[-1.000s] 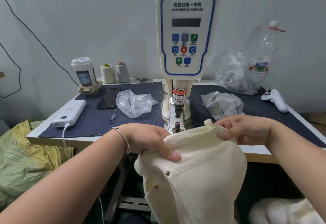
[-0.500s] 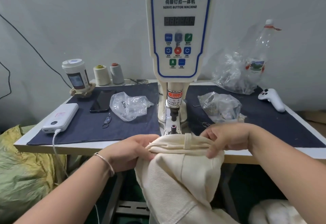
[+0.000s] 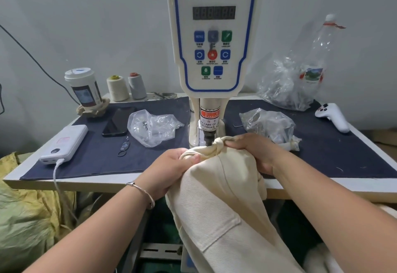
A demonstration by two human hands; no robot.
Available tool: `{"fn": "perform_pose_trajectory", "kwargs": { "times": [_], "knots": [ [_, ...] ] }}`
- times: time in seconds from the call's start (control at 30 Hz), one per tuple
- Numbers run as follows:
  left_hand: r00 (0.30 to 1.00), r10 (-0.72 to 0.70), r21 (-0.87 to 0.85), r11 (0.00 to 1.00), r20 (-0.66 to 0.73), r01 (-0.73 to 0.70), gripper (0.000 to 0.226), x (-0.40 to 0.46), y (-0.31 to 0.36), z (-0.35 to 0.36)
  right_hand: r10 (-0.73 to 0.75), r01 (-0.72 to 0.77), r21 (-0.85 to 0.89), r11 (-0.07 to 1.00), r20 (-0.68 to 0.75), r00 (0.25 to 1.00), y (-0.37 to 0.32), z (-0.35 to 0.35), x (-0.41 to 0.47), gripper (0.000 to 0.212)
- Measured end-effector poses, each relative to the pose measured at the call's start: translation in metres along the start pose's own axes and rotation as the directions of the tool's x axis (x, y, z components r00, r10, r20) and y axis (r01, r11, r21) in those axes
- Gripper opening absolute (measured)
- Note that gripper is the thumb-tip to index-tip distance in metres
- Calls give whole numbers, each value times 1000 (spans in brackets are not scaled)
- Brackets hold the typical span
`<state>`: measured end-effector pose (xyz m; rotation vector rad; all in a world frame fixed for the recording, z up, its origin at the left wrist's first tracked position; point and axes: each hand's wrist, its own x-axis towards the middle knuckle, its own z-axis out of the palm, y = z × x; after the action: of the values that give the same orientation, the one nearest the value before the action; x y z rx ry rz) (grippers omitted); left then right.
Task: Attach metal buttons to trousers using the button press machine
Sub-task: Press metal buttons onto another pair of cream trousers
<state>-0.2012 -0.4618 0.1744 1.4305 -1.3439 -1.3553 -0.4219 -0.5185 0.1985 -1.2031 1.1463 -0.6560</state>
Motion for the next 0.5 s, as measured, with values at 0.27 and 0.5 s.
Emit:
{"fn": "perform_pose_trajectory", "kwargs": {
  "times": [0.27, 0.5],
  "knots": [
    [996, 57, 31, 998, -68, -55, 29, 7, -1, -4, -201, 92, -503, 860, -167, 965, -1, 12, 17, 42],
    [978, 151, 428, 901, -145, -76, 48, 35, 4, -10, -336, 128, -675, 727, -187, 923, 9, -1, 48, 63]
  ]
}}
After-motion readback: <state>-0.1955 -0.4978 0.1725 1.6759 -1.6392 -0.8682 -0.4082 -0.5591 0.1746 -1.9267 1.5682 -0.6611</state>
